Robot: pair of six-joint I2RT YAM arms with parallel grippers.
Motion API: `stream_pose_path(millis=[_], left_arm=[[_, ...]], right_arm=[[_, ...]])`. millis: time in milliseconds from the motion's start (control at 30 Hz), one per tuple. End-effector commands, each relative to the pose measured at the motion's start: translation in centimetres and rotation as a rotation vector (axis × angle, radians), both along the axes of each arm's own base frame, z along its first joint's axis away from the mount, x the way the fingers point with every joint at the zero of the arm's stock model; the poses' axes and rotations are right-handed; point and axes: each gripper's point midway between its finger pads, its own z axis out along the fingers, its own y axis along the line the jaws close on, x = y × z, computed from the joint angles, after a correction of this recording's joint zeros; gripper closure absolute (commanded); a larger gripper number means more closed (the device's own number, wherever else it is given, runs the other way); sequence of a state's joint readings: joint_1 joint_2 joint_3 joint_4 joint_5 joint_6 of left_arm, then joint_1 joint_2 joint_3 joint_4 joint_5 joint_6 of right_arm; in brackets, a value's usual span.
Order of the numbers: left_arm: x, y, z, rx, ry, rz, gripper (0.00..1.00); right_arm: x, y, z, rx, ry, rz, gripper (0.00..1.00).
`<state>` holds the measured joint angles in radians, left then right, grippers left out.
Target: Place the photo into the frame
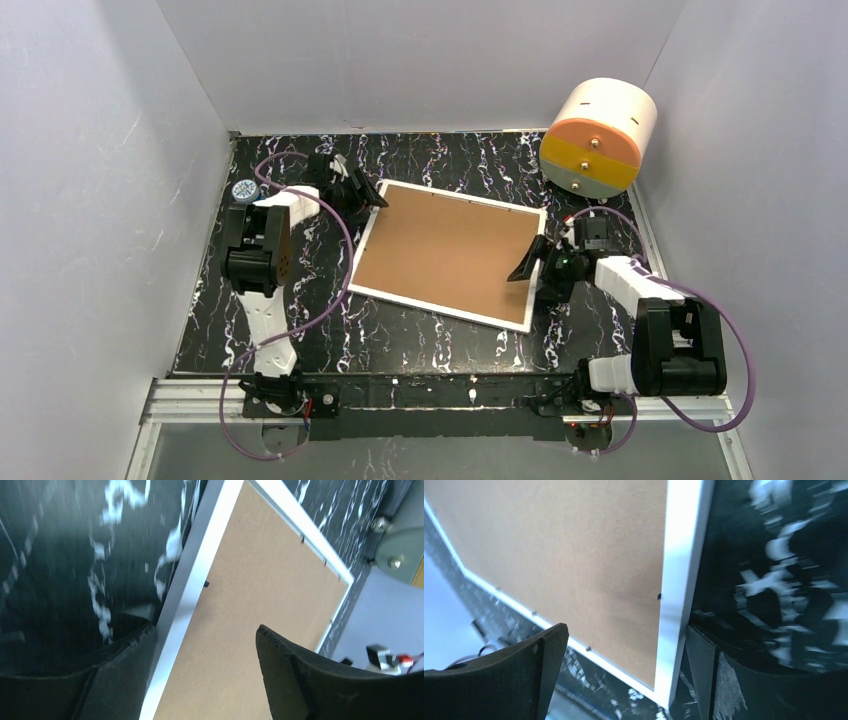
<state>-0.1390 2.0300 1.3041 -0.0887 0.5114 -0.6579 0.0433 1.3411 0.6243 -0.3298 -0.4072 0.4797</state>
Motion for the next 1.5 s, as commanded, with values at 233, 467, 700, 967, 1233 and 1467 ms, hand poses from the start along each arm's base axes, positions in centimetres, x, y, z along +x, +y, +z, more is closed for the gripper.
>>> stream_pose_path(millis=[233,467,700,967,1233,1467], left_arm=[[2.4,-2.7,-6.3,0.003,0.092,-0.016,0.29],[4.8,-0.7,-4.4,0.152,0.021,-0.010,0.28],[5.7,2.5,1.1,0.316,-0.044,-0.005,0.27],[0.9,6.5,6.7,0.451,-0.095,0.106,0.26],[-8.5,7.8,5.4,0.421,0.000,0.184,0.25],[-12.4,4.1,2.3,0.176,0.075,0.128,0.34]], right_arm=[[-5.4,10.6,1.5,0.281,0.162,0.212,0.06],[-4.2,6.8,2.4,-0.001,0.082,0.132,0.04],[-2.0,4.9,5.8,-0.115,-0.103,0.138,0.02],[8.3,7.0,9.6,-0.173,-0.282,0.143,0.05],[16.1,7.3,8.0,-0.307,-0.304,0.144,0.05],[19.7,5.7,4.2,-0.336,-0.220,0.116,0.04]])
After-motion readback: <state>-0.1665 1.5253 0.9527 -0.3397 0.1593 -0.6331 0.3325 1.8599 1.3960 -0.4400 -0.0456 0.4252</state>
